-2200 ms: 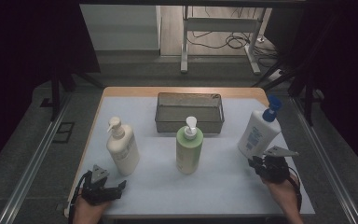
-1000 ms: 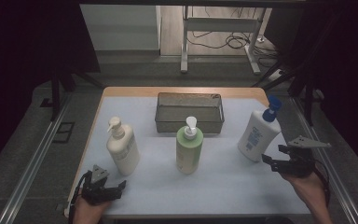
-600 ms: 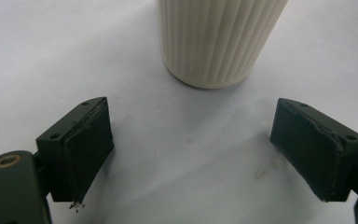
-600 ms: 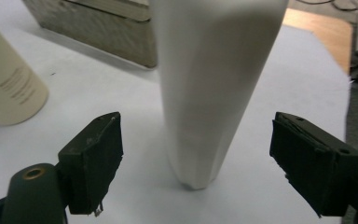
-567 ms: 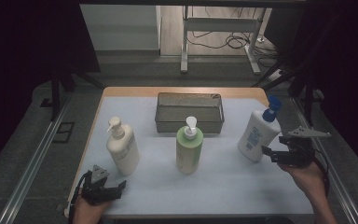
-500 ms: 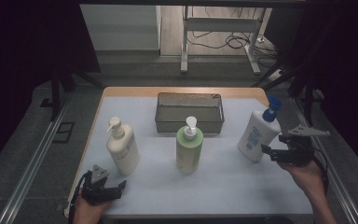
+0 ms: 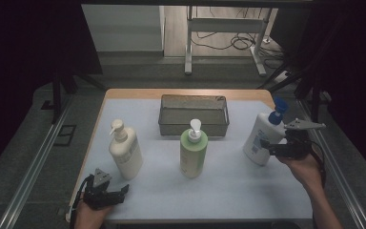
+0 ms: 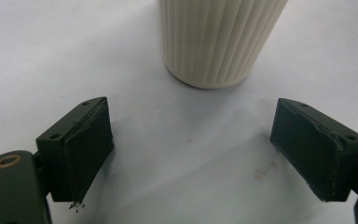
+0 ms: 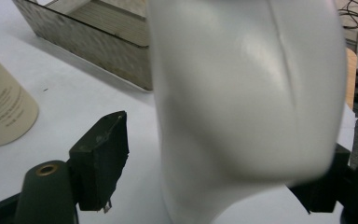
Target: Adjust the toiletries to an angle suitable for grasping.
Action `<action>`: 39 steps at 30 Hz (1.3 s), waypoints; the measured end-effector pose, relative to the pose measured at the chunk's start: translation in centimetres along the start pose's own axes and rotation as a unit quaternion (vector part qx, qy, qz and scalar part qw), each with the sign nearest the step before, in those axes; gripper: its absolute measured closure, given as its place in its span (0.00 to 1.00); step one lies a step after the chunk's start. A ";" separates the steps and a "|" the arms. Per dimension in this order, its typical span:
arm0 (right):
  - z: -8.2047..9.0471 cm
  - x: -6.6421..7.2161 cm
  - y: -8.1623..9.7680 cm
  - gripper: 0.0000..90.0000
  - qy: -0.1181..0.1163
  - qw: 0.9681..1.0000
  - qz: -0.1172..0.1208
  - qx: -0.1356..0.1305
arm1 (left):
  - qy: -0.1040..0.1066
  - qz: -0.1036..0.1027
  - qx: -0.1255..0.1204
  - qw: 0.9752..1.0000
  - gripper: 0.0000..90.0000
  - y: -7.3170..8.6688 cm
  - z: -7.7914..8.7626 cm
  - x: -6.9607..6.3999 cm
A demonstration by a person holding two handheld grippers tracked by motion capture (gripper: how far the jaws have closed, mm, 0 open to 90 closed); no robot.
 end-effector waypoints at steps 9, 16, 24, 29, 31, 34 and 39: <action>-0.8 0.0 -0.6 0.30 -0.004 1.000 -0.008 -0.002 | 0.000 0.000 0.000 1.000 0.14 0.0 0.0 0.0; -1.2 -0.1 -1.0 0.39 0.000 1.000 -0.015 0.000 | 0.000 0.000 0.000 1.000 0.14 0.0 0.0 0.0; -1.1 -0.3 -0.9 0.42 -0.009 1.000 -0.014 0.002 | 0.000 0.000 0.000 1.000 0.14 0.0 0.0 0.0; -1.0 -0.3 -0.9 0.44 -0.010 1.000 -0.010 0.007 | 0.001 0.000 0.000 1.000 0.14 0.0 0.0 0.0; -0.9 -0.3 -0.9 0.44 -0.008 1.000 -0.008 0.008 | 0.001 0.000 0.000 1.000 0.14 0.0 0.0 0.0; -0.7 -0.1 -0.9 0.44 -0.005 1.000 -0.005 0.009 | 0.001 0.000 0.001 1.000 0.14 0.0 0.0 0.0; -0.3 0.1 -1.0 0.45 -0.017 1.000 -0.012 0.011 | 0.001 0.000 0.001 1.000 0.14 0.0 0.0 0.0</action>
Point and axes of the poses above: each handheld gripper's, and its own axes: z roughly backward along the jaws, y roughly out of its underside, x roughly to its left, the point moved 8 cm from there along -z, roughly forward along the jaws, and after that the axes turned 10 degrees about y, right-handed, at the moved point
